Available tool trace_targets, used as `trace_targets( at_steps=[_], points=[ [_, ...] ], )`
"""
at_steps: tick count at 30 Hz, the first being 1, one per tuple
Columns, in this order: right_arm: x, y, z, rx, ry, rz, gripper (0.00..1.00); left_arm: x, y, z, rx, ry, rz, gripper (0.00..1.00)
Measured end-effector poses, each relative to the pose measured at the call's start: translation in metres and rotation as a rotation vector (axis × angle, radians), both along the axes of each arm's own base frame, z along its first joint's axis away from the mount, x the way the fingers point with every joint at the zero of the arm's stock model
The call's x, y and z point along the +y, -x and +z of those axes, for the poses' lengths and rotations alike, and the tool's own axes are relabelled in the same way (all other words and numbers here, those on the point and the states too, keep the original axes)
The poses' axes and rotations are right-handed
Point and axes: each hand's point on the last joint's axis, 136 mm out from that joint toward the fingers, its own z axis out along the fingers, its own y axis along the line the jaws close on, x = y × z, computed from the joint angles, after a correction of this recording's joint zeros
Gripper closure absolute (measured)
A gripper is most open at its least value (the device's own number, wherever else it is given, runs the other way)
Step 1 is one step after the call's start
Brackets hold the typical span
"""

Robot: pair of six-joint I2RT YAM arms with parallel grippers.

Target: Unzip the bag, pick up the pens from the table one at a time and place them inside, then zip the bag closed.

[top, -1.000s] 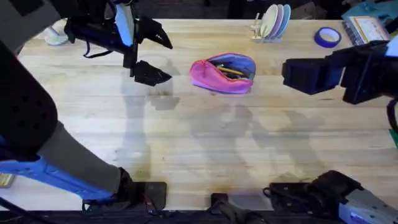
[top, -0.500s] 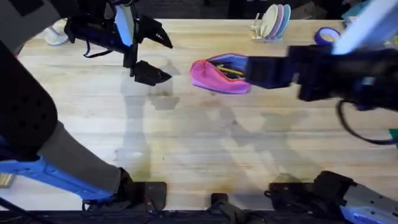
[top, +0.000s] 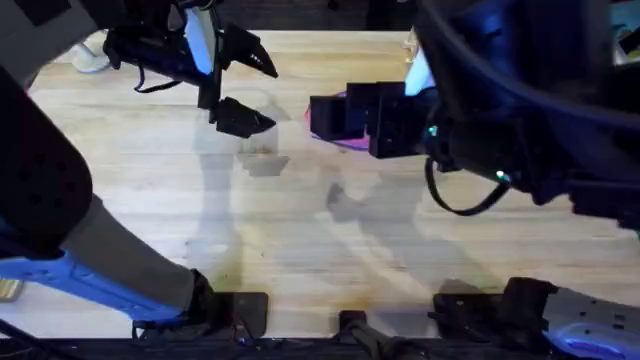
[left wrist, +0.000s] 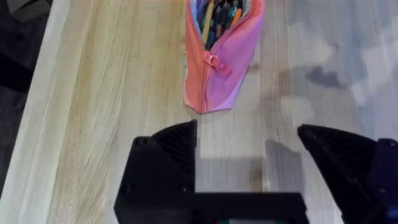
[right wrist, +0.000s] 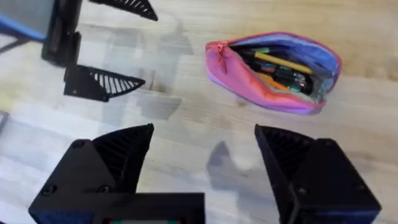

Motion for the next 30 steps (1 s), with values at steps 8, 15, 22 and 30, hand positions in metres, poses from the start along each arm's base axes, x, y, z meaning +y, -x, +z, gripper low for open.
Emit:
trace_targets(
  at_steps=[8, 15, 22, 30],
  points=[
    [0.003, -0.005, -0.003, 0.015, -0.041, -0.058, 0.003, 0.000, 0.000, 0.000, 0.000, 0.000, 0.000, 0.005],
    [0.009, -0.011, -0.015, 0.034, -0.022, -0.067, 0.003, 0.000, 0.000, 0.000, -0.002, 0.000, -0.002, 0.006],
    [0.028, -0.019, -0.026, 0.047, -0.037, -0.051, 0.003, 0.000, 0.000, 0.000, -0.001, 0.000, -0.002, 0.006],
    [0.035, -0.024, -0.037, 0.081, -0.074, -0.098, 0.004, 0.000, 0.000, 0.000, 0.000, 0.000, -0.002, 0.006]
  ],
)
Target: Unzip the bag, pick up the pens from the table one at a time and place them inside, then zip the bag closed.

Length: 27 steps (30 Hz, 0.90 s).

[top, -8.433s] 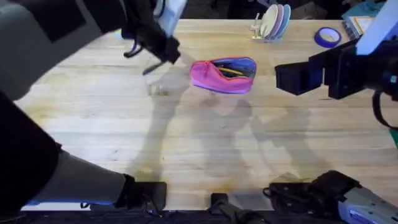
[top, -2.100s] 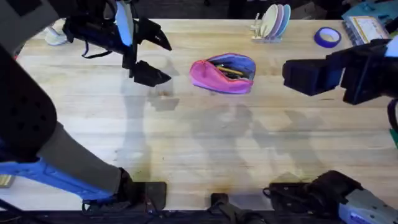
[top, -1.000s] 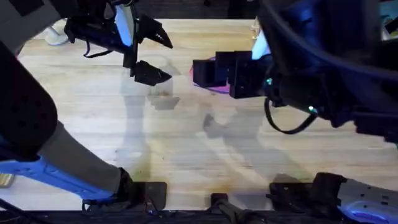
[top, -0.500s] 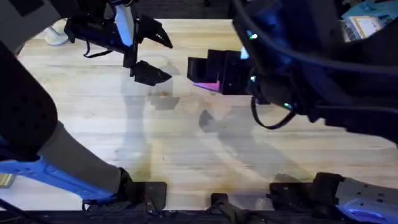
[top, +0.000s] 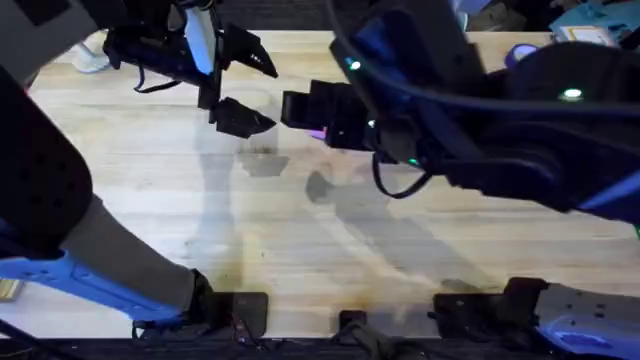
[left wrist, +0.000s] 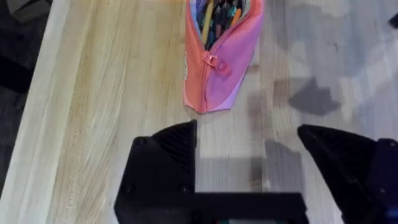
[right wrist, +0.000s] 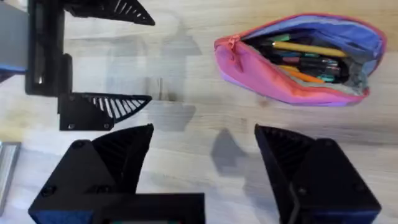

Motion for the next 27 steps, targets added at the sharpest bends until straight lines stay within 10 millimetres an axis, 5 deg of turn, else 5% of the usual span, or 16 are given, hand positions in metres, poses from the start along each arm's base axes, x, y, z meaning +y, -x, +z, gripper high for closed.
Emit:
trace_targets(
  at_steps=[13, 27],
  points=[
    [0.035, -0.031, -0.039, -0.002, -0.010, -0.030, 0.003, 0.000, 0.000, 0.000, 0.000, 0.000, 0.000, 0.006],
    [0.018, -0.086, -0.068, -0.022, -0.015, -0.160, 0.004, 0.000, 0.000, 0.000, 0.000, 0.000, 0.000, 0.006]
  ],
)
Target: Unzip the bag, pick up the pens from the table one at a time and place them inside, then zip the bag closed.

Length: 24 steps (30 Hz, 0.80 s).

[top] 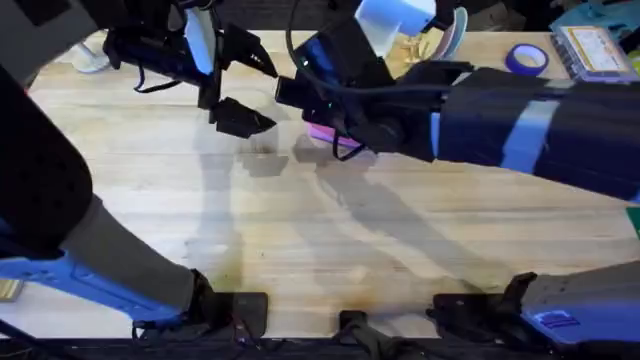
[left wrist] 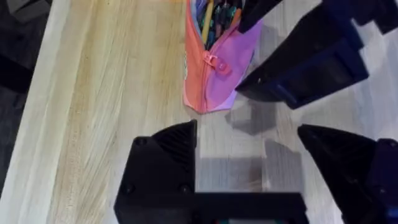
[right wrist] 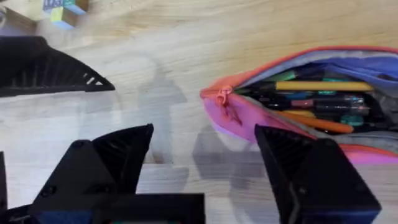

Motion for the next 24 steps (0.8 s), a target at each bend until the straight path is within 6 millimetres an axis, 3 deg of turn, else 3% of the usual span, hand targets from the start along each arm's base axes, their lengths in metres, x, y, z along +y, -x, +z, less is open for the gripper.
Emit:
trace_targets(
  at_steps=[8, 10, 11, 24],
  points=[
    [0.002, -0.002, -0.007, 0.005, 0.005, -0.001, 0.004, 0.000, 0.000, 0.000, 0.000, 0.000, 0.000, 0.006],
    [0.003, -0.003, -0.014, 0.014, 0.015, -0.001, 0.005, 0.000, 0.000, 0.000, 0.000, 0.000, 0.000, 0.006],
    [0.005, -0.005, -0.032, 0.038, 0.041, -0.001, 0.019, 0.000, 0.000, 0.000, 0.000, 0.000, 0.000, 0.004],
    [-0.002, -0.017, -0.042, 0.041, 0.043, -0.031, 0.366, 0.000, 0.000, 0.000, 0.000, 0.000, 0.000, 0.005]
  ],
)
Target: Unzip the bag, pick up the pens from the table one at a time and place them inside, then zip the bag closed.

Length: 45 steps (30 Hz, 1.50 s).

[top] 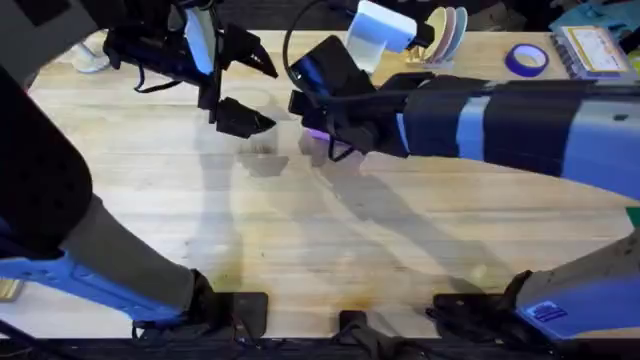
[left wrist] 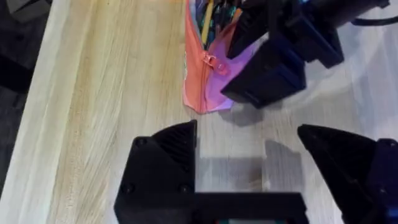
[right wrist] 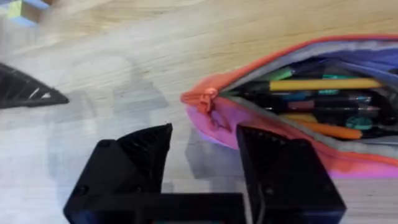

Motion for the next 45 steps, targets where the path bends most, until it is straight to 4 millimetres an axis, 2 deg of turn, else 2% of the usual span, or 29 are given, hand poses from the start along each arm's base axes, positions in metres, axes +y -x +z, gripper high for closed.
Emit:
trace_targets(
  at_steps=[7, 20, 30, 31, 32, 37, 39, 45],
  points=[
    [-0.014, -0.011, 0.000, 0.000, -0.001, -0.039, 0.525, 0.000, 0.000, 0.000, 0.000, 0.000, 0.000, 0.006],
    [-0.016, -0.013, 0.000, -0.002, -0.003, -0.044, 0.968, 0.000, 0.000, 0.000, 0.000, 0.000, 0.000, 0.006],
    [-0.016, -0.012, 0.002, -0.007, 0.010, -0.026, 0.968, 0.000, 0.000, 0.000, 0.000, 0.000, 0.000, 0.006],
    [-0.016, -0.012, 0.005, -0.012, 0.014, -0.018, 0.968, 0.000, 0.000, 0.000, 0.000, 0.000, 0.000, 0.006],
    [-0.017, -0.011, 0.021, -0.041, 0.012, 0.004, 0.968, 0.000, 0.000, 0.000, 0.000, 0.000, 0.000, 0.006],
    [-0.016, -0.007, 0.057, -0.095, -0.040, 0.034, 0.971, 0.000, 0.000, 0.000, 0.000, 0.000, 0.000, 0.006],
    [-0.014, -0.004, 0.062, -0.094, -0.055, 0.052, 0.971, 0.000, 0.000, 0.000, 0.000, 0.000, 0.000, 0.004],
    [-0.014, 0.001, 0.057, -0.062, -0.049, 0.075, 0.971, 0.000, 0.000, 0.000, 0.000, 0.000, 0.000, 0.005]
  ],
)
